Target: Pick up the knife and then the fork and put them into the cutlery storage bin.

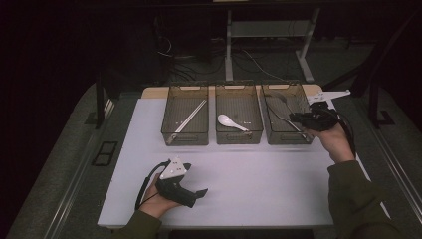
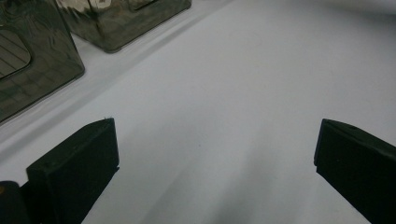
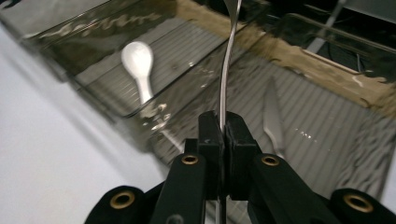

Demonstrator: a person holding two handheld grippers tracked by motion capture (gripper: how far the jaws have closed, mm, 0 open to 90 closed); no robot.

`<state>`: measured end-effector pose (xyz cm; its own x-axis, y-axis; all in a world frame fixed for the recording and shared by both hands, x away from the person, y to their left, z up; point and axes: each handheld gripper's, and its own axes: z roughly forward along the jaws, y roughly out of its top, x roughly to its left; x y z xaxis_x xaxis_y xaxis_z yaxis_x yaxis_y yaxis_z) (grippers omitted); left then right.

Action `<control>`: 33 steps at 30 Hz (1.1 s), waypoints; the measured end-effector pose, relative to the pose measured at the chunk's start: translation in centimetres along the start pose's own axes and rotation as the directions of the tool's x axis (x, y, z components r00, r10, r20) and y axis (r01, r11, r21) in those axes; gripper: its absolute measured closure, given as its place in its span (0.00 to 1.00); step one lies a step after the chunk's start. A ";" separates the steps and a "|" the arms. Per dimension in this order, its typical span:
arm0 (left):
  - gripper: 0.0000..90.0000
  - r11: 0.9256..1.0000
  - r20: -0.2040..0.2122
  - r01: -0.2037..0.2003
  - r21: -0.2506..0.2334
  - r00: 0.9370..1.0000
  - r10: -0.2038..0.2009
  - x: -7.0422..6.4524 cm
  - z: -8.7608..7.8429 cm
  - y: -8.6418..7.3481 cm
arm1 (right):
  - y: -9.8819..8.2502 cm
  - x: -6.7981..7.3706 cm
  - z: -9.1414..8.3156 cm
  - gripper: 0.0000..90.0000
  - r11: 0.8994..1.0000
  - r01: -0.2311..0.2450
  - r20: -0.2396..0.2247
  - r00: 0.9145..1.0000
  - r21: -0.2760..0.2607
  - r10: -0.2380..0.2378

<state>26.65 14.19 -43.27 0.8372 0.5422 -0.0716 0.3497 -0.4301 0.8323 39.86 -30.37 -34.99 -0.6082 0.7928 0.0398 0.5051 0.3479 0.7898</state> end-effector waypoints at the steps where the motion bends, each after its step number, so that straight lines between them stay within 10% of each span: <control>1: 0.00 1.000 0.000 0.000 0.000 1.000 0.000 0.0 0.0 0.0 | 0.2 -0.5 0.2 0.96 1.000 -0.014 0.004 1.000 -0.003 0.014; 15: 0.00 1.000 0.004 0.001 0.001 1.000 -0.001 0.1 0.0 0.0 | 1.0 -4.8 3.4 0.96 0.991 -0.096 0.108 0.991 0.098 0.085; 33: 0.00 1.000 0.018 -0.001 0.001 1.000 0.001 0.0 0.0 0.0 | 0.0 -4.4 8.1 0.91 0.940 -0.095 0.131 0.990 0.329 0.054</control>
<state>26.66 14.18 -43.33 0.8450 0.5286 -0.0810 0.3496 -0.4313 0.8317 47.48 -29.80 -40.17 -0.4946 0.8691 0.0015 0.7333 0.4164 0.5374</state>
